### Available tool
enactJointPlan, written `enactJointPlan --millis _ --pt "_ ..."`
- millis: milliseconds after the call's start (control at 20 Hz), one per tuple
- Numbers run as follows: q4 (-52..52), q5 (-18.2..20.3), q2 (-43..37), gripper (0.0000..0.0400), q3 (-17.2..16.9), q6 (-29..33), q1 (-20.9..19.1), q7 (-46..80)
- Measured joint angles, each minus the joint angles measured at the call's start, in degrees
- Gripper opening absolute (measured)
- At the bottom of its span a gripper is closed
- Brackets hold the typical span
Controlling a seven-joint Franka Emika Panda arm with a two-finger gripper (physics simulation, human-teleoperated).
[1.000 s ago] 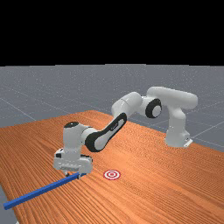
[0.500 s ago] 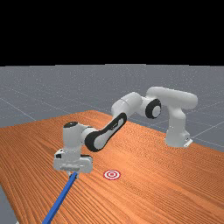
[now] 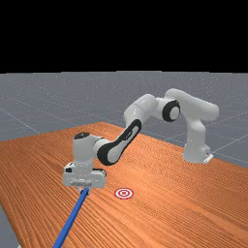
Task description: Pull the pivot to the target area
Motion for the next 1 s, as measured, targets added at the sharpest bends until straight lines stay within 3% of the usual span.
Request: enactJointPlan --millis 200,350,550,850,1000 --pt "-8.3 0.7 -4.6 0.0095 -0.2 4.7 0.3 1.0" --pt "-11.6 0.9 -7.7 0.0095 -0.1 6.0 0.3 0.7" --pt "-12.8 -0.2 -9.7 0.0095 -1.2 3.4 1.1 1.8" --pt "-24.1 0.8 -15.3 0.0095 -0.5 10.2 0.9 0.3" --pt "-27.4 1.2 -17.0 0.0095 -1.4 9.9 1.5 3.0"
